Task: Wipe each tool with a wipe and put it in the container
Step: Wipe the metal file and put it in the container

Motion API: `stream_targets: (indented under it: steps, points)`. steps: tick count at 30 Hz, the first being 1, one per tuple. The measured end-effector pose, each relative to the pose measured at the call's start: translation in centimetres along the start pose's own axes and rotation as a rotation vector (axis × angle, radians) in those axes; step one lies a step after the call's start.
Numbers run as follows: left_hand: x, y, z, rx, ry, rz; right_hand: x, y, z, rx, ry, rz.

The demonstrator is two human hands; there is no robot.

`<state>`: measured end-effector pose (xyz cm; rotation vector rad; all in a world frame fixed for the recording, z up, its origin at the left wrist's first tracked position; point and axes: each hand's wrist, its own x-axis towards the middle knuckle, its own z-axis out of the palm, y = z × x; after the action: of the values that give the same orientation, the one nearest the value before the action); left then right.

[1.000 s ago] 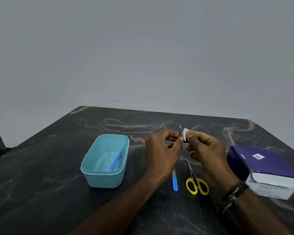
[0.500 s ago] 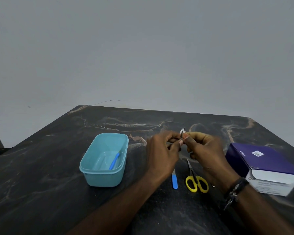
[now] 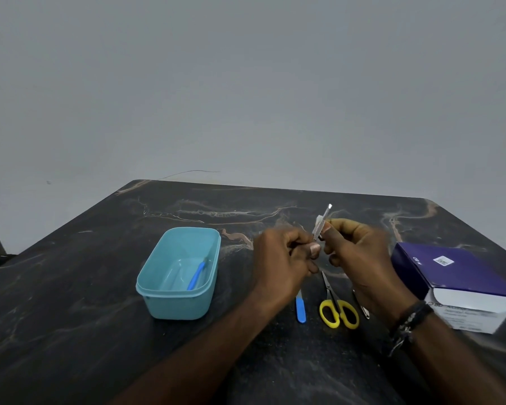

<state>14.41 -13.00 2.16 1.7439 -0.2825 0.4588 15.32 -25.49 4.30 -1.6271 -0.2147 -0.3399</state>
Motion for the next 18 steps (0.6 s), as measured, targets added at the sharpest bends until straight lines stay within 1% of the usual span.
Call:
stream_targets:
  steps: [2, 5, 7, 10, 12, 14, 18]
  points:
    - [0.05, -0.12, -0.14, -0.009, 0.014, -0.002, 0.08, 0.1, -0.21, -0.031, -0.058, 0.025]
    - [0.09, -0.14, -0.32, -0.007, -0.011, -0.006, 0.22, 0.3, -0.34, -0.072, -0.067, 0.037]
    - [0.09, -0.02, -0.43, -0.024, -0.039, -0.021, 0.28, 0.33, -0.31, -0.063, -0.022, 0.03]
    - [-0.18, 0.35, -0.24, -0.043, -0.09, -0.035, 0.45, 0.18, -0.47, 0.031, 0.098, 0.037]
    - [-0.43, 0.52, -0.05, -0.038, -0.106, -0.039, 0.48, 0.14, -0.66, 0.061, 0.136, 0.042]
    - [-0.44, 0.48, -0.04, -0.031, -0.086, -0.033, 0.44, 0.32, -0.7, 0.047, 0.107, 0.054]
    - [-0.13, -0.1, -0.44, -0.003, -0.017, -0.027, 0.28, 0.68, -0.44, -0.036, -0.071, 0.088]
